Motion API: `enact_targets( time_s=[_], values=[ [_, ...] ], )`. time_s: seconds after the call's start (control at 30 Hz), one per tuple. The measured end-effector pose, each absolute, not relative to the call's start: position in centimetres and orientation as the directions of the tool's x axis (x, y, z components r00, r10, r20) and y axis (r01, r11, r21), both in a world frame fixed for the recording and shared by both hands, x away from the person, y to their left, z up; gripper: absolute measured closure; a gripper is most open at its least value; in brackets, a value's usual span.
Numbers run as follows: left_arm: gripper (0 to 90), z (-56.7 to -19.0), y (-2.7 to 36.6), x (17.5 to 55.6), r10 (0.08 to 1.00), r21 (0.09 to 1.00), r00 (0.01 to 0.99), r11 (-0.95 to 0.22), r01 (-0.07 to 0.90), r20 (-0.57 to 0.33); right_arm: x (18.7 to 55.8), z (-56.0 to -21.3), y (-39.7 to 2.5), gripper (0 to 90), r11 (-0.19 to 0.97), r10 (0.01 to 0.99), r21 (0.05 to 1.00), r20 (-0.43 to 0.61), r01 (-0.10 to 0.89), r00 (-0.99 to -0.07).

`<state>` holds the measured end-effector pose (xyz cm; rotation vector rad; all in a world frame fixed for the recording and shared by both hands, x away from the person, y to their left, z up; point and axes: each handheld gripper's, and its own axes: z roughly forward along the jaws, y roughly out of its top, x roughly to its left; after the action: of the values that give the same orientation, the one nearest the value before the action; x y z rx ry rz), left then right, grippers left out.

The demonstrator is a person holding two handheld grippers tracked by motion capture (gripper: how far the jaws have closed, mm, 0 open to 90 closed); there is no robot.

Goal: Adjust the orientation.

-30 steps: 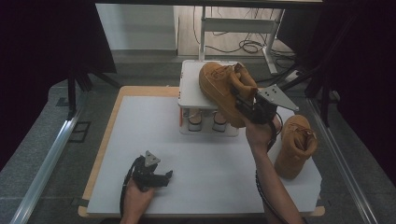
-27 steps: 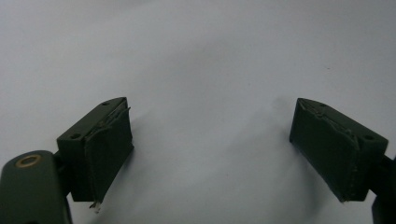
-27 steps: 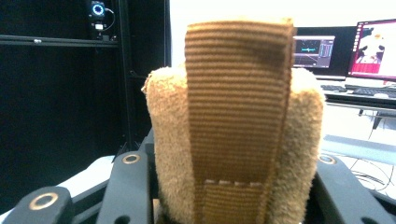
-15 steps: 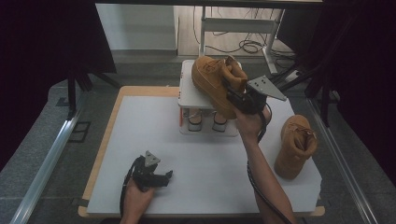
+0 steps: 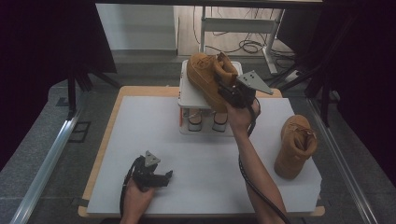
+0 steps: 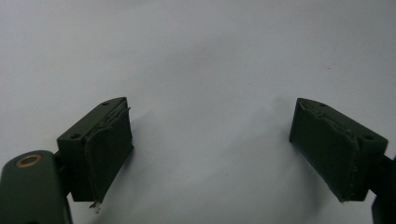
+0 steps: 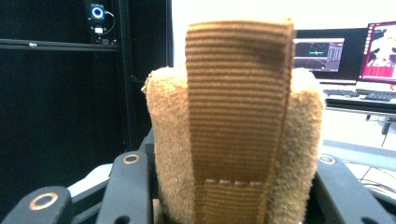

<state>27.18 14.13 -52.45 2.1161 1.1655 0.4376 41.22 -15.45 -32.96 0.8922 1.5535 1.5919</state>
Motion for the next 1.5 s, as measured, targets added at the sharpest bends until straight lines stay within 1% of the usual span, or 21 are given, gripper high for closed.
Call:
enact_targets(
  time_s=[0.3,0.43,0.5,0.57,0.7,0.83,0.97,1.1,1.17,1.3,1.5],
  values=[
    [13.1,-52.5,14.1,27.2,0.839,0.697,0.544,-0.374,0.613,-0.029,42.7,-33.4,-13.8,53.3,0.008,0.872,0.999,-0.023,-0.033,-0.490],
    [13.2,-52.5,14.1,27.2,0.838,0.697,0.544,-0.374,0.612,-0.028,43.3,-33.7,-13.3,52.5,0.010,0.872,1.000,-0.013,-0.009,-0.490],
    [13.3,-52.5,14.1,27.2,0.839,0.698,0.544,-0.374,0.611,-0.028,43.5,-34.0,-13.3,51.5,-0.007,0.872,1.000,0.004,-0.005,-0.489],
    [13.2,-52.5,14.1,27.2,0.839,0.697,0.544,-0.374,0.611,-0.028,43.5,-34.1,-13.5,48.0,-0.023,0.871,1.000,0.022,0.005,-0.491],
    [13.2,-52.5,14.1,27.2,0.839,0.698,0.544,-0.373,0.612,-0.028,43.6,-34.7,-14.1,35.3,-0.070,0.869,0.997,0.076,0.029,-0.488],
    [13.3,-52.5,14.1,27.2,0.838,0.697,0.544,-0.374,0.611,-0.027,43.7,-34.4,-14.0,26.3,-0.035,0.868,0.999,0.050,0.039,-0.495],
    [13.3,-52.5,14.1,27.2,0.837,0.697,0.546,-0.377,0.610,-0.025,43.7,-34.0,-13.9,20.9,-0.006,0.868,0.998,0.035,0.060,-0.495],
    [13.3,-52.5,14.1,27.2,0.838,0.698,0.546,-0.376,0.610,-0.025,43.7,-33.9,-14.0,17.0,0.012,0.867,0.997,0.030,0.081,-0.498],
    [13.3,-52.5,14.1,27.2,0.838,0.698,0.546,-0.376,0.610,-0.025,43.7,-33.9,-14.0,14.9,0.045,0.864,0.995,0.008,0.093,-0.503],
    [13.3,-52.5,14.1,27.2,0.838,0.698,0.546,-0.376,0.610,-0.025,43.4,-33.9,-14.4,13.7,0.058,0.857,0.992,0.006,0.108,-0.515],
    [13.3,-52.5,14.1,27.2,0.840,0.699,0.543,-0.372,0.610,-0.027,42.5,-34.0,-15.4,14.2,0.069,0.841,0.990,0.010,0.125,-0.542]
  ],
)
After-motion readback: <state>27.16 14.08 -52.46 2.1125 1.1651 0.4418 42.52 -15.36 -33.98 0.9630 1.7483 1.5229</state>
